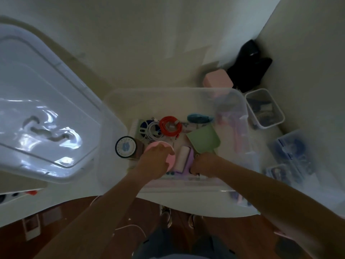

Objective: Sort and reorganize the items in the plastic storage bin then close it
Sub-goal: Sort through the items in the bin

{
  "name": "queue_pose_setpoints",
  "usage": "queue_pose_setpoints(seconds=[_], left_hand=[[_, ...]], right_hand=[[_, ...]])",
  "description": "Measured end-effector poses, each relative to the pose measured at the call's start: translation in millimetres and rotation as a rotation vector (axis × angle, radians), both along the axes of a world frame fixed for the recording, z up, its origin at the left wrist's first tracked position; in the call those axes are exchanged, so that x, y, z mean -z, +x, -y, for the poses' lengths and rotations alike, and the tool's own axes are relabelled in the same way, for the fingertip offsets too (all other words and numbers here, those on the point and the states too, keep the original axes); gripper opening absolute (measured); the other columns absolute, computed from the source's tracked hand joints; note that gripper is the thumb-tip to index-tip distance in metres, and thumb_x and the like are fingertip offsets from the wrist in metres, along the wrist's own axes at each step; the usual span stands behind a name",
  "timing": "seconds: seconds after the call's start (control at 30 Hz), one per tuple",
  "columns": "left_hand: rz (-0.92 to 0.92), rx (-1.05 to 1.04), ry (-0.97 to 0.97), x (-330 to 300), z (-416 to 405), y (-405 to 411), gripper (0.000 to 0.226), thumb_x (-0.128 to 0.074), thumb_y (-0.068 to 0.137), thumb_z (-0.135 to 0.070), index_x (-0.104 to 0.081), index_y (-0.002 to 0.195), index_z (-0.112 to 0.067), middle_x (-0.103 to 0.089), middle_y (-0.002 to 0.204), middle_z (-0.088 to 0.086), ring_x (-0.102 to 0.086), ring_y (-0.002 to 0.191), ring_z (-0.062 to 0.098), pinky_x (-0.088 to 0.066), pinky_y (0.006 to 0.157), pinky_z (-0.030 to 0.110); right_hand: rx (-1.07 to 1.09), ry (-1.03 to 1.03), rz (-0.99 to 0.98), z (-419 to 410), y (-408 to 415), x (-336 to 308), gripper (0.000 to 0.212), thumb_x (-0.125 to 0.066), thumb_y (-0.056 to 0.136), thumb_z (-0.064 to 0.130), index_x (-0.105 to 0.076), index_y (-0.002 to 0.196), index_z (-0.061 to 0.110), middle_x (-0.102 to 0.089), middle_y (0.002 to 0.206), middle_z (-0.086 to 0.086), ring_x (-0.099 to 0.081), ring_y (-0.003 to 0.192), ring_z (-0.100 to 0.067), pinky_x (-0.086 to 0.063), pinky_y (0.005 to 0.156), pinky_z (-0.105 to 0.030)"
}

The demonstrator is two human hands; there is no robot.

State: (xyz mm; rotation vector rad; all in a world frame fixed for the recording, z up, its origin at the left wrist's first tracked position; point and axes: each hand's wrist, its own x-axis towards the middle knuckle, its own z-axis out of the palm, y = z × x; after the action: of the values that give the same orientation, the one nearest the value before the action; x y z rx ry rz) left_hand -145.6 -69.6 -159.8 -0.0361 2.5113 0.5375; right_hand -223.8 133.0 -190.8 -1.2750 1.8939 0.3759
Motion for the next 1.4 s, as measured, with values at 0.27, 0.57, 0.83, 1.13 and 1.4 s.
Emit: queue_pose_setpoints(seconds=[0.27, 0.57, 0.83, 1.13, 1.4], left_hand=[[-0.014, 0.003, 0.022, 8.9, 4.2, -2.4, 0.040, -0.060, 0.096, -0.026, -0.052, 0.135, -0.027, -0.042, 0.150, 0.002, -0.041, 0.138, 0.024, -0.038, 0.110, 0.037], [-0.117, -0.150, -0.024, 22.9, 11.3, -15.3, 0.049, -0.070, 0.088, -0.031, -0.054, 0.134, -0.026, -0.051, 0.137, 0.004, -0.048, 0.128, 0.027, -0.042, 0.103, 0.037], [-0.191, -0.093, 0.000, 40.5, -15.9, -40.6, 0.046, -0.064, 0.093, -0.035, -0.053, 0.136, -0.025, -0.053, 0.135, 0.002, -0.049, 0.125, 0.025, -0.042, 0.101, 0.038], [-0.169, -0.226, 0.110, 49.7, -23.8, -48.6, 0.040, -0.067, 0.090, -0.024, -0.061, 0.129, -0.019, -0.063, 0.128, 0.004, -0.057, 0.119, 0.024, -0.048, 0.096, 0.039], [-0.175, -0.276, 0.162, 51.5, -8.0, -50.4, 0.029, -0.062, 0.090, -0.016, -0.065, 0.119, -0.017, -0.067, 0.118, 0.006, -0.062, 0.108, 0.026, -0.051, 0.088, 0.036]], right_hand=[[0.045, -0.164, 0.003, -16.5, -5.6, 6.4, 0.040, -0.056, 0.090, 0.013, -0.060, 0.129, 0.021, -0.054, 0.127, -0.008, -0.055, 0.113, -0.028, -0.048, 0.085, -0.037], [1.918, -0.611, 0.864, -9.6, -26.3, -21.1, 0.030, -0.056, 0.078, -0.015, -0.061, 0.100, 0.004, -0.064, 0.101, -0.020, -0.064, 0.094, -0.029, -0.059, 0.081, -0.038], [1.231, -0.068, -0.119, -11.0, -32.4, 11.2, 0.059, -0.074, 0.076, 0.051, -0.060, 0.119, 0.013, -0.063, 0.112, -0.006, -0.063, 0.107, -0.026, -0.053, 0.087, -0.035], [1.045, -0.091, -0.324, -3.6, -31.7, -13.0, 0.016, -0.053, 0.091, 0.015, -0.060, 0.105, 0.013, -0.063, 0.104, -0.007, -0.065, 0.095, -0.025, -0.049, 0.071, -0.031], [1.033, -0.447, -0.525, -37.3, -54.4, -75.0, 0.011, -0.052, 0.095, 0.026, -0.061, 0.096, 0.020, -0.065, 0.080, -0.004, -0.055, 0.066, -0.022, -0.046, 0.059, -0.029]])
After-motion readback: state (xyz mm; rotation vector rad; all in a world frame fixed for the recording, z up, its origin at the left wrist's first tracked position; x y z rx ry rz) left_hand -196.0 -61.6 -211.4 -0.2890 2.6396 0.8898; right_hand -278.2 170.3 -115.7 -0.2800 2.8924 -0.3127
